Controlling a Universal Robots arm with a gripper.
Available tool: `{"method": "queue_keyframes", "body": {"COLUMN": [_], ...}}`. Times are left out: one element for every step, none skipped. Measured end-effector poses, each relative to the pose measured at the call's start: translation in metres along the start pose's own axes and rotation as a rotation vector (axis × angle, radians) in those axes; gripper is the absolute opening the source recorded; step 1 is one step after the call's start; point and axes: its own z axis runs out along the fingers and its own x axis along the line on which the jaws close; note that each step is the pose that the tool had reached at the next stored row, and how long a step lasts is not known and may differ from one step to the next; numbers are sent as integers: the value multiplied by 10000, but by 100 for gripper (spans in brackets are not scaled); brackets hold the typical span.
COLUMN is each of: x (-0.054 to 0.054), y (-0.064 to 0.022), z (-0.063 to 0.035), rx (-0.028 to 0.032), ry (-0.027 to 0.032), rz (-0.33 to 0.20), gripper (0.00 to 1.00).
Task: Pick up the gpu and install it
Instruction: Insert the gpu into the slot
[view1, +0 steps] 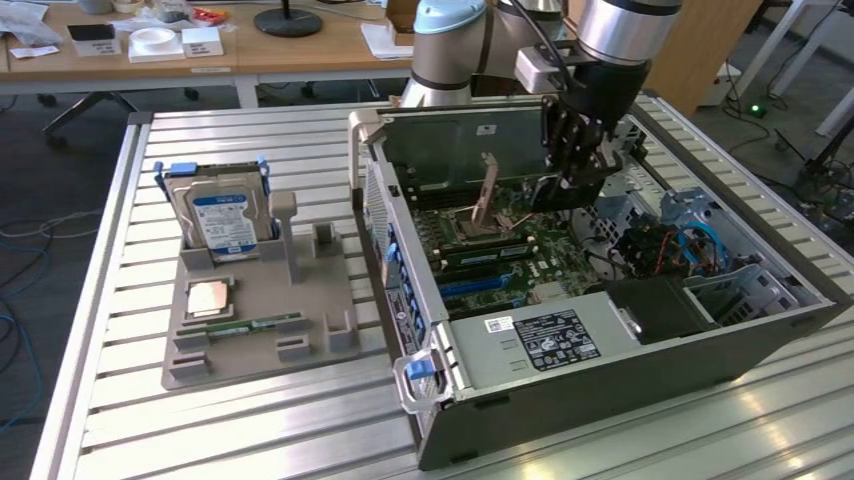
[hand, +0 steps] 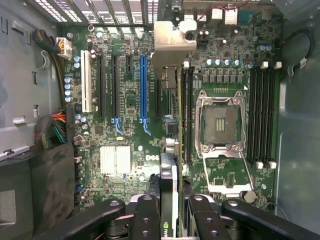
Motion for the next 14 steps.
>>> {"method": "queue_keyframes", "body": {"x": [5, 11, 19, 27, 35, 42, 49, 54, 58, 61, 63, 65, 67, 70], "y": [8, 16, 28, 45, 60, 73, 85, 96, 108, 122, 137, 150, 164, 175], "z": [-1, -1, -1, -1, -1, -1, 0, -1, -1, -2, -2, -2, 2, 13], "rx": [0, 0, 2, 9, 15, 20, 23, 24, 25, 27, 29, 34, 42, 55], "ry": [1, 3, 2, 2, 2, 2, 1, 1, 2, 2, 2, 2, 0, 0], "rz": [-1, -1, -1, -2, -2, -2, -2, -1, -2, -2, -1, -2, -3, -3], "gripper": [27, 27, 27, 27, 27, 27, 27, 27, 27, 27, 27, 27, 27, 27]}}
